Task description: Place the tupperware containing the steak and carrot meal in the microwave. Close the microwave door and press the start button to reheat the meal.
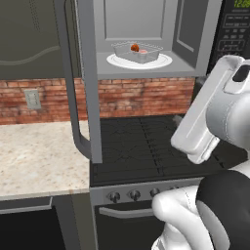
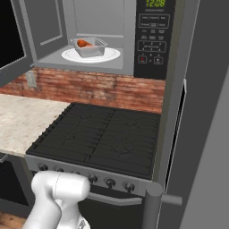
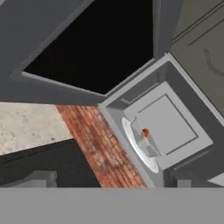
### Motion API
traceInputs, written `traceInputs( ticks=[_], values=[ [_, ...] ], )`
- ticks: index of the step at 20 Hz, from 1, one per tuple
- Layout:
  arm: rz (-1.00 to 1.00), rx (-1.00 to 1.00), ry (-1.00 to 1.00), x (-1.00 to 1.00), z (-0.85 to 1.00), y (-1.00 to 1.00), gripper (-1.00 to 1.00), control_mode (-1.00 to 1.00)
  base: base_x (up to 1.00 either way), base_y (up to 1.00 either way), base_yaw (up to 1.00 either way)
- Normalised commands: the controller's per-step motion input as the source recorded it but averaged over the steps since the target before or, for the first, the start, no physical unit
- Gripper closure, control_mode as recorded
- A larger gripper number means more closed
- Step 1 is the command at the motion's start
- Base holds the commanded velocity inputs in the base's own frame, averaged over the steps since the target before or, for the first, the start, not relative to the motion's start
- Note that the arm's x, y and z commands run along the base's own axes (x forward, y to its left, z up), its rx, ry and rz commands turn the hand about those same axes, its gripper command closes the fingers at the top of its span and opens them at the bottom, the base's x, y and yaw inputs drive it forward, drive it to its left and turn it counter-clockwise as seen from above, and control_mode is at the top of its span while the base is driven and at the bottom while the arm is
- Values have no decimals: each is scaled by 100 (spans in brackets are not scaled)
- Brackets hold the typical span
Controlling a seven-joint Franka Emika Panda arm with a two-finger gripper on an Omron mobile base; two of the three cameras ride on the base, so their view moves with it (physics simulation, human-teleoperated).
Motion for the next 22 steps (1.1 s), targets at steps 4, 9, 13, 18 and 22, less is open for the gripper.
traceInputs(
  ticks=[4,9,13,18,22],
  values=[
    [-9,-21,-23,-11,-6,54,-100,-100,0,0,0],
    [-8,-18,-29,-23,-2,51,-100,-100,0,0,0],
    [-7,-17,-26,-38,0,48,-100,-100,0,0,0],
    [-6,-14,-15,-33,0,56,-100,-100,0,0,0],
    [-5,-12,-7,-23,0,64,-100,-100,0,0,0]
  ],
)
